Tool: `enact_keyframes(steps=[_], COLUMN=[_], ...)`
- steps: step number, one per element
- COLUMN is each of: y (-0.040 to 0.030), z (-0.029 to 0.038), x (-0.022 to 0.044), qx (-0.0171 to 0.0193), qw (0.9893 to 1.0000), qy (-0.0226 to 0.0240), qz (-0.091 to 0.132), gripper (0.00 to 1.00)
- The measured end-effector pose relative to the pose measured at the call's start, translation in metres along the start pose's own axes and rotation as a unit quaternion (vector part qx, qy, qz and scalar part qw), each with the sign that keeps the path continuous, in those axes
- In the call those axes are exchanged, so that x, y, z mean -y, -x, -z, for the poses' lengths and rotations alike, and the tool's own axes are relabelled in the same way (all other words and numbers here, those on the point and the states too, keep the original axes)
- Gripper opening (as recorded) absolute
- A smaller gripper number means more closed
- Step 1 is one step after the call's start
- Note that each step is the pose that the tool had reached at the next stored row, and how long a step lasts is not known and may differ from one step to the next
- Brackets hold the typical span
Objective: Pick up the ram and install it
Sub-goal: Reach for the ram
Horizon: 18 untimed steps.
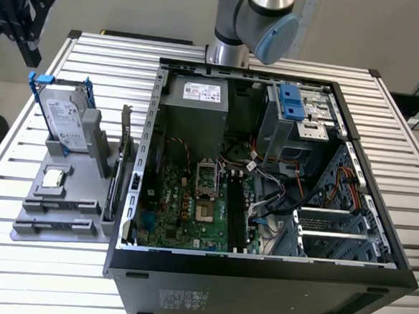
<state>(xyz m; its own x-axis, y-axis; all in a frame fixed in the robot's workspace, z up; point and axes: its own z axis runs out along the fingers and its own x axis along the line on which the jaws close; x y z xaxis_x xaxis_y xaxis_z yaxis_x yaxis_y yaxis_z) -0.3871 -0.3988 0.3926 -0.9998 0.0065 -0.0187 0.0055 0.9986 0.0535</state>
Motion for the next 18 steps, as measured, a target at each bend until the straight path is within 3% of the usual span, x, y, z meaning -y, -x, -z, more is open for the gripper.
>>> enact_keyframes(steps=[11,18], y=[-0.0013,-0.0012], z=[0.0001,0.0003], x=[0.0000,0.0044], qx=[-0.0003,-0.0003], qw=[1.0000,1.0000], qy=[0.0001,0.0001], qz=[0.003,0.003], gripper=[0.00,0.00])
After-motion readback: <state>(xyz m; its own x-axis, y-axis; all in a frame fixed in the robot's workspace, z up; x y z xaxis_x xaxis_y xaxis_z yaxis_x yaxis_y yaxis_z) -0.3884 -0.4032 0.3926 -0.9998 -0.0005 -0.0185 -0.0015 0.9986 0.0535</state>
